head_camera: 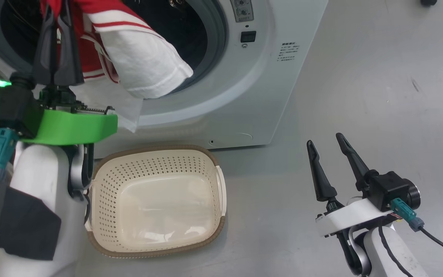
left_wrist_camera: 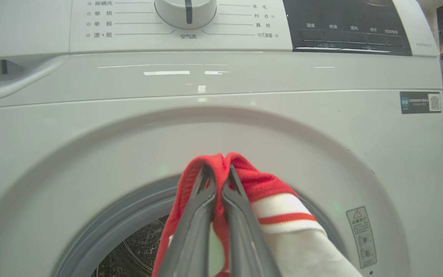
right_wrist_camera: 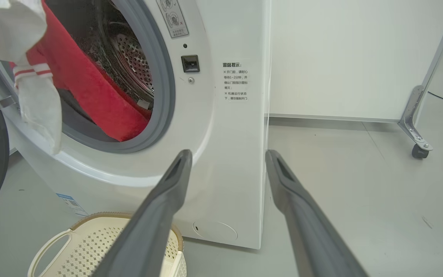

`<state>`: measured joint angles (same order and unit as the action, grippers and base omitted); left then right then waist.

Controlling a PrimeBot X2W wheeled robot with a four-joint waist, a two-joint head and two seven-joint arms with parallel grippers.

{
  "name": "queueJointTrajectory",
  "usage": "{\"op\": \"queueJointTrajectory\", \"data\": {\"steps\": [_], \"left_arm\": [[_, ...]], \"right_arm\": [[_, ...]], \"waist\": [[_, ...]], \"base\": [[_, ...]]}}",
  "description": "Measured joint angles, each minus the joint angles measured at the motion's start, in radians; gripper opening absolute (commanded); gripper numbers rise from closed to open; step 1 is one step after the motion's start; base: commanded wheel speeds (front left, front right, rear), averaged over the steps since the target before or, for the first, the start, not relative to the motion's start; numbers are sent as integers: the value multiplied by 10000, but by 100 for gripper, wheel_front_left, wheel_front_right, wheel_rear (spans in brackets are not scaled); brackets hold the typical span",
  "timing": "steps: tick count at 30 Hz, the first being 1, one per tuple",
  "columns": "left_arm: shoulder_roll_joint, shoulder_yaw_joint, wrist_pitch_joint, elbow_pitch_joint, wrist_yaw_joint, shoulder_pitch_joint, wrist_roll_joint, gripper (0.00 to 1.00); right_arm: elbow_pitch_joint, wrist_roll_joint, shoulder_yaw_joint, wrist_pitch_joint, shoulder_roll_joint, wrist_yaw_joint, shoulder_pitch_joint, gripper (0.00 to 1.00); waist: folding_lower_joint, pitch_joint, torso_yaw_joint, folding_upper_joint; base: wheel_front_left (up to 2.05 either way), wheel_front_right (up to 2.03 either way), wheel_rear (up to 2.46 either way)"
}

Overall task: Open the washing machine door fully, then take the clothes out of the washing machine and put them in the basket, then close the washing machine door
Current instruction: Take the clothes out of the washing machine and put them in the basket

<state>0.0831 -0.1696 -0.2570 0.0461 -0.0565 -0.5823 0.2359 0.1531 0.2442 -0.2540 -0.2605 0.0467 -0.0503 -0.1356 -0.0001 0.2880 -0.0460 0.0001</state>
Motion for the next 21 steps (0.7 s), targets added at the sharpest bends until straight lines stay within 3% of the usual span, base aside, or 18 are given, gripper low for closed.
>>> {"op": "queueJointTrajectory", "data": {"steps": [10, 21], "left_arm": [[-146, -130, 0, -353, -190, 1816, 44, 0], [-255, -384, 453, 215, -320, 3953, 502, 0]], "right_arm": [[-52, -6, 12, 0, 10, -2, 19, 100], [-194, -104, 33, 0, 12, -15, 20, 100]], "waist": [[0, -99, 65, 0], [0, 122, 99, 0]], "base": [[0, 0, 0], [0, 0, 0]]}}
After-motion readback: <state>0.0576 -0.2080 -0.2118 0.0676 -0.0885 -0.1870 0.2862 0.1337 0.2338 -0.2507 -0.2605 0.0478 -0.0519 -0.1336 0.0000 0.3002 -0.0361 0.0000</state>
